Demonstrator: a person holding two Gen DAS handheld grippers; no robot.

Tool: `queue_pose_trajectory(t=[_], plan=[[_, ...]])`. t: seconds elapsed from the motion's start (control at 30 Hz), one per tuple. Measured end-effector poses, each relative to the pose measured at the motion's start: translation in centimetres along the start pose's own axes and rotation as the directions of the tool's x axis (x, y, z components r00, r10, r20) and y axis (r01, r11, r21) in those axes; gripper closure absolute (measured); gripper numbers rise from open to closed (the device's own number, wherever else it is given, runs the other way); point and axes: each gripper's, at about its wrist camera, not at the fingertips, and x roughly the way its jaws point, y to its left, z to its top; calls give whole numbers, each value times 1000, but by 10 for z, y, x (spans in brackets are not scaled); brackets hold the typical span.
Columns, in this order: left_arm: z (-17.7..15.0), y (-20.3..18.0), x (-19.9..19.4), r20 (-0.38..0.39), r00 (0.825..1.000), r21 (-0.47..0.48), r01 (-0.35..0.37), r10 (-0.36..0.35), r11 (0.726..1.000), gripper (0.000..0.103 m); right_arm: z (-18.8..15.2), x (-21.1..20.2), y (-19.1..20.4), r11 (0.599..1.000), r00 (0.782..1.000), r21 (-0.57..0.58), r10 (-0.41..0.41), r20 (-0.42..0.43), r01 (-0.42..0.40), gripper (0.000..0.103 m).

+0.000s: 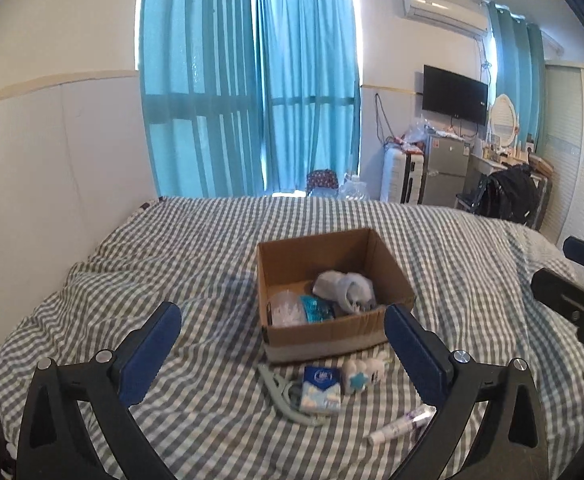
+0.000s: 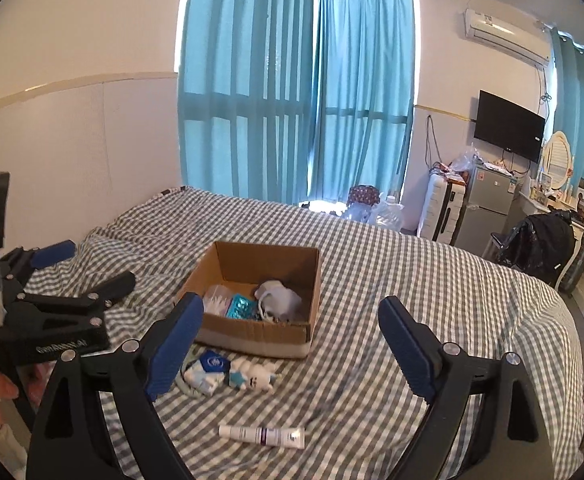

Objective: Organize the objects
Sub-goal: 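Grasp the blue tissue pack with the left tool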

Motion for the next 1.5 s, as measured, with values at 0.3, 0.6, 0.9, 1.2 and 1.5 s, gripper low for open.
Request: queue_pose_trajectory(t=[0.3, 0.6, 0.9, 1.2, 1.5], plan=[[-80, -4, 31, -111, 992, -1, -57, 57, 998, 0, -72, 46, 2, 1000, 990, 14, -5, -143, 7, 14], [-135, -9, 99, -264, 962, -18, -69, 62, 997, 0, -151, 117, 7, 1000, 942, 10, 26, -334, -24, 14], [-137, -40, 151, -294, 956, 30, -10, 18, 999, 6, -161, 153, -17, 993, 923, 116, 66, -379, -23, 14], [-146, -53, 173, -332, 943, 69, 47, -22, 996, 49, -177, 169, -28, 987, 907, 160, 85, -413, -20, 14], [-122, -11, 128, -248, 969, -13, 6, -9, 1000, 50, -170, 162, -15, 992, 912, 121, 72, -403, -25, 14]])
